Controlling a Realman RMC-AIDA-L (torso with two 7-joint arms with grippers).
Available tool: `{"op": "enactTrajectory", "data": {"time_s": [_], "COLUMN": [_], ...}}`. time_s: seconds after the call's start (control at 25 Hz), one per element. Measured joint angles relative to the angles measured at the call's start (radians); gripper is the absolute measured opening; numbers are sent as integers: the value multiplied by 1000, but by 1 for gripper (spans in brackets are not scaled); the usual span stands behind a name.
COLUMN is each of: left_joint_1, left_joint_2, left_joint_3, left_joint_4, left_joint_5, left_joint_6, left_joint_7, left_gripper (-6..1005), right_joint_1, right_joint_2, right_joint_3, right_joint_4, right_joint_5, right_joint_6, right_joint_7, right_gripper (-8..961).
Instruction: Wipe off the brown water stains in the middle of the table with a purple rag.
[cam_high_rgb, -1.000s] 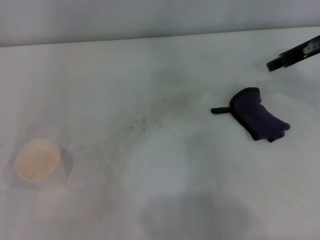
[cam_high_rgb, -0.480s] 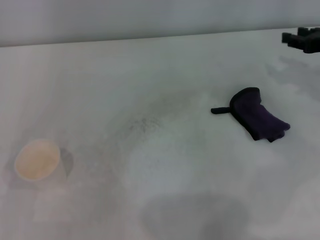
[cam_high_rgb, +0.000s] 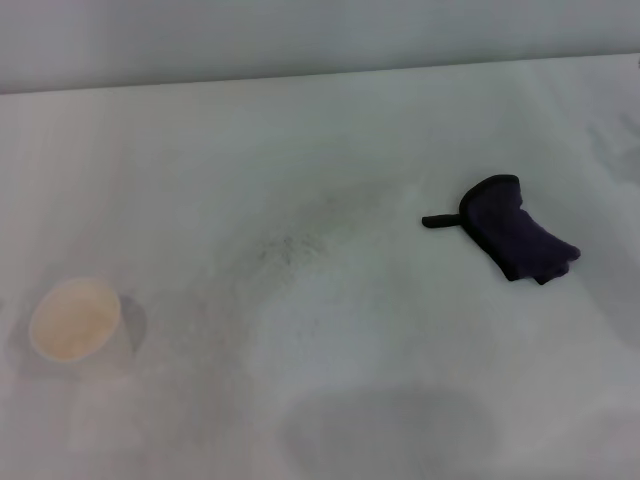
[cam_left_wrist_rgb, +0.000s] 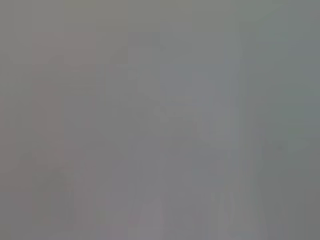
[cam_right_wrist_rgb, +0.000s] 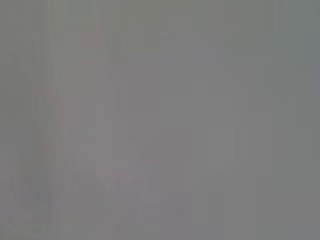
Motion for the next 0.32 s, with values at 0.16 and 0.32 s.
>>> {"op": "enactTrajectory", "data": {"time_s": [0.16,0.32], "left_joint_1": [-21,-36], "left_joint_2": [-1,-4], "left_joint_3": [0,0], "left_joint_4": [-56,-84], "left_joint_5": [-40,-88], "left_joint_6": [-2,4], "left_joint_7": [26,28], "left_gripper": [885,885], "right_joint_1": [-15,-24], "right_joint_2": [-2,-1], "right_joint_3": [2,4], "right_joint_4": [109,168], "right_joint_5": [162,252], "right_joint_6": [49,99], "right_joint_7": [-219,-327], "right_gripper": [535,535]}}
